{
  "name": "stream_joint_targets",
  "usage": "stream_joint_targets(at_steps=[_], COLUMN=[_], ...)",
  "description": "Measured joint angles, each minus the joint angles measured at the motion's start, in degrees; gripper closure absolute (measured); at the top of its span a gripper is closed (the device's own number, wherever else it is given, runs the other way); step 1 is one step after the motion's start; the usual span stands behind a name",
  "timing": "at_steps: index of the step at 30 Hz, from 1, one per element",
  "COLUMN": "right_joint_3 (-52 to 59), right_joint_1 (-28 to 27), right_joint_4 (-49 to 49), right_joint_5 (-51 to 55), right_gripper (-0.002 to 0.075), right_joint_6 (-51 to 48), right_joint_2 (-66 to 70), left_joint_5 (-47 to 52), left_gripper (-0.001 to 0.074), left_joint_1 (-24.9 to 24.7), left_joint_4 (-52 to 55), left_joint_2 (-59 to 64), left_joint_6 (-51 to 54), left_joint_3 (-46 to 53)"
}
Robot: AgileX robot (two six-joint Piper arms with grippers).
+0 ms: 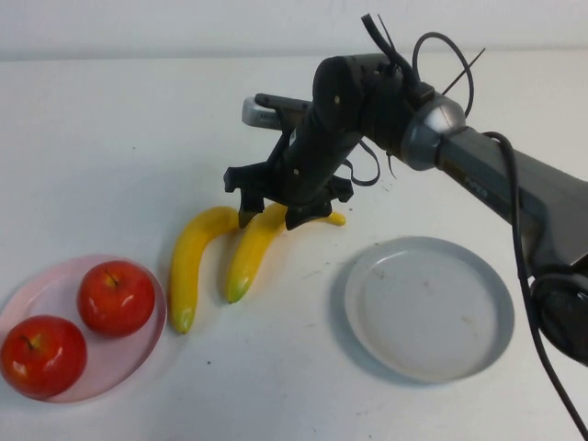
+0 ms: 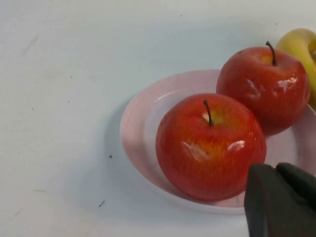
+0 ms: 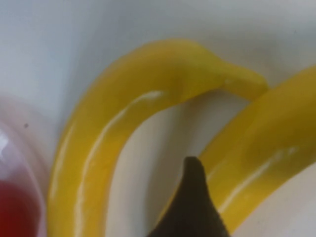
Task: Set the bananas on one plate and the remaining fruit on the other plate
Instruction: Put another type of fruit in the right plate
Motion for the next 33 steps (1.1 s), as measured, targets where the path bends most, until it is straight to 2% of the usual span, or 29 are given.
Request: stream_joint_targets(at_steps=[13, 17, 24, 33], right_joint_3=[-5.35, -5.35, -5.35, -8.13], right_joint_1=[0.14, 0.14, 0.14, 0.14], right_joint_4=[-4.17, -6.42, -7.53, -7.65], right_joint_5=[1.58, 3.69, 4.77, 6.78], right_gripper=[0.0242, 0.029, 0.042, 0.0424], right_joint_6=[0.76, 0.48, -2.03, -5.83], right_joint_2=[5.77, 5.82, 5.82, 5.46], left_joint_5=[0.0, 0.0, 0.0, 0.0], left_gripper=[0.0739, 0.0739, 0.0739, 0.0739], left_joint_1=[0.0, 0.0, 0.0, 0.0], left_joint_4=[0.09, 0.09, 0.09, 0.09], left_joint_2=[0.0, 0.0, 0.0, 0.0], left_joint_6=[0.0, 0.0, 0.0, 0.0], left_joint_3=[0.0, 0.0, 0.0, 0.0])
